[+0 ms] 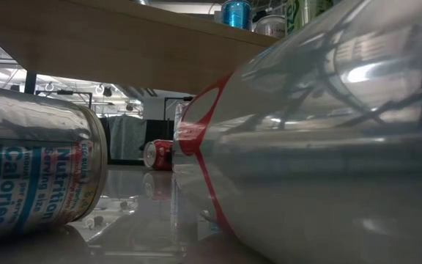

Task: Place canned beverage on shelf
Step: Put the blue soda can on the shelf aligned with the other blue soda can

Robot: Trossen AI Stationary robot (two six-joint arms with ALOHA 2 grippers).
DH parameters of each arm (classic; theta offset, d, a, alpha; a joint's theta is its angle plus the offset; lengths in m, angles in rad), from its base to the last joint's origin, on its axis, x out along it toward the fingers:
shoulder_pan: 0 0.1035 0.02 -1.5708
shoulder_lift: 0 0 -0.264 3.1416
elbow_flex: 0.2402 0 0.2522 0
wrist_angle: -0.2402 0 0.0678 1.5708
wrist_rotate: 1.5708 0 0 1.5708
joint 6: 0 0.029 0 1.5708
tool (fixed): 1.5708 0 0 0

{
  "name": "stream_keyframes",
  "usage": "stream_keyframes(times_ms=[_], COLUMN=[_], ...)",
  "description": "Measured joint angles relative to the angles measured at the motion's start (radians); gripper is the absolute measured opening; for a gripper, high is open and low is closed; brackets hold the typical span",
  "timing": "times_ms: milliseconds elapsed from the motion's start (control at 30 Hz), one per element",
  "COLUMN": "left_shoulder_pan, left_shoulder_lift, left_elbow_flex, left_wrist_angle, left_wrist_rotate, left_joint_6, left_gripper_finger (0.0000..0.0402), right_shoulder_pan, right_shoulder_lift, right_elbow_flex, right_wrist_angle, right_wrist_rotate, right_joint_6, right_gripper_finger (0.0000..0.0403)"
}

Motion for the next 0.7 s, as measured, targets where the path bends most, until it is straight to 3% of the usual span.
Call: stream_keyframes(times_ms=[233,700], left_shoulder_pan=[0.0,0.0], left_shoulder_lift=[0.0,0.0], left_elbow_flex=[0.0,0.0], left_wrist_angle=[0.0,0.0], left_wrist_rotate=[0.0,0.0], left_joint_6=[0.0,0.0], left_gripper_finger=[0.0395,0.0395], right_shoulder_pan=[0.0,0.0], right_shoulder_lift=[0.0,0.0], right_elbow_flex=[0.0,0.0], right_wrist_angle=[0.047,-0.001], right_wrist_rotate=[-0.004,-0.009], right_joint_6=[0.0,0.034], right_gripper_finger=[0.0216,0.0235])
